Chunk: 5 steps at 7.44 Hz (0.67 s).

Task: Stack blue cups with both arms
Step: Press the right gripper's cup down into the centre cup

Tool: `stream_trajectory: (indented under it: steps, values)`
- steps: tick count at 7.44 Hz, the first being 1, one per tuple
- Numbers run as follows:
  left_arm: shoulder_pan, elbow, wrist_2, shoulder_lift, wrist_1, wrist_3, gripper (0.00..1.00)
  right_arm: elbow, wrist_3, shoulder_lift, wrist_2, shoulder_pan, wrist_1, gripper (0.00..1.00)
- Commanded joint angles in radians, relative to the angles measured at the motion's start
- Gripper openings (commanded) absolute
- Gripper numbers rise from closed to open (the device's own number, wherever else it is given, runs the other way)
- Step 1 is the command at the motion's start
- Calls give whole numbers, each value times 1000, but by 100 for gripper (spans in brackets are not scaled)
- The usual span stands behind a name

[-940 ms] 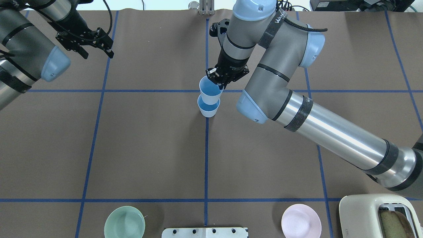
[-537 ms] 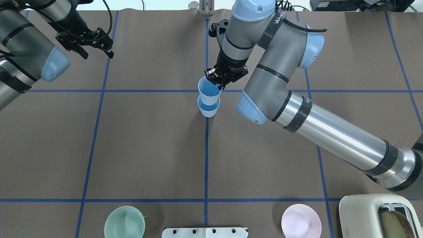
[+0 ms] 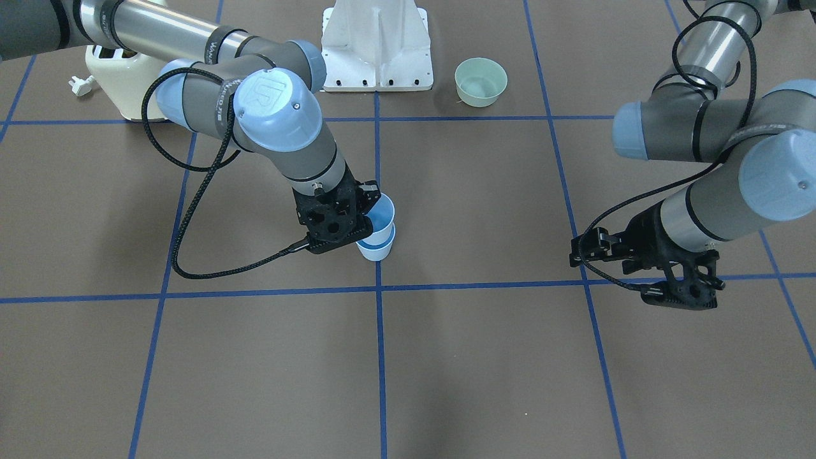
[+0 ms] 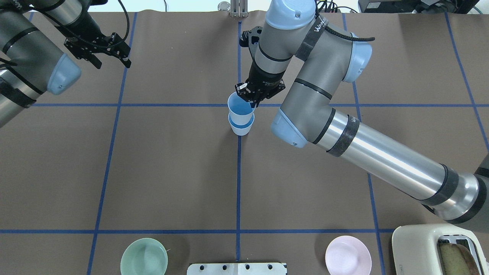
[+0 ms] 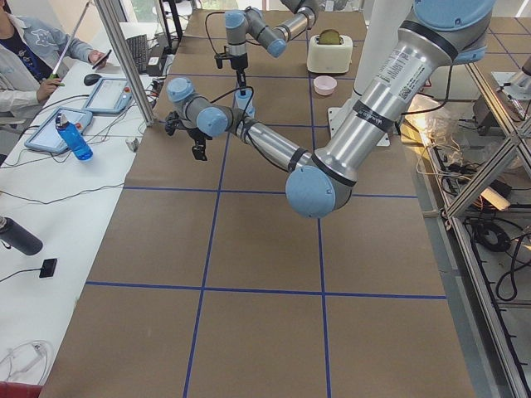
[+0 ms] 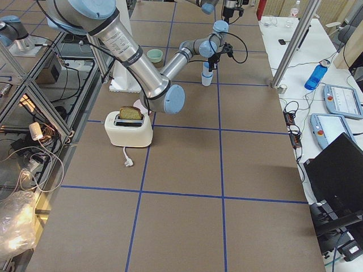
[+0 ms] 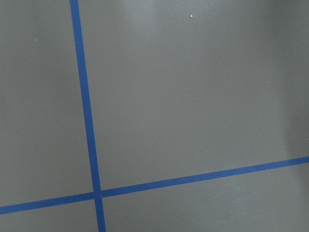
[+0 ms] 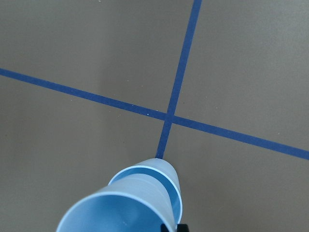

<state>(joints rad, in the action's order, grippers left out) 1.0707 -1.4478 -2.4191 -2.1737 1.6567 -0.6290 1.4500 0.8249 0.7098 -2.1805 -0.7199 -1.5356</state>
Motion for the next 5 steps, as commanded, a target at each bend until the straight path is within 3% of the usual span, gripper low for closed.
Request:
stream_trajectory:
  steps: [1,3,4,5]
  values:
    - [0,1,0,0,0,0,98,-2,-1,0,1,8,0,15]
    - [0,1,0,0,0,0,98,-6,-3,2,1,8,0,20]
    - [0,1,0,0,2,0,98,-8,-3,2,1,8,0,30]
    - [0,0,0,0,2,0,98,-8,-3,2,2,8,0,52]
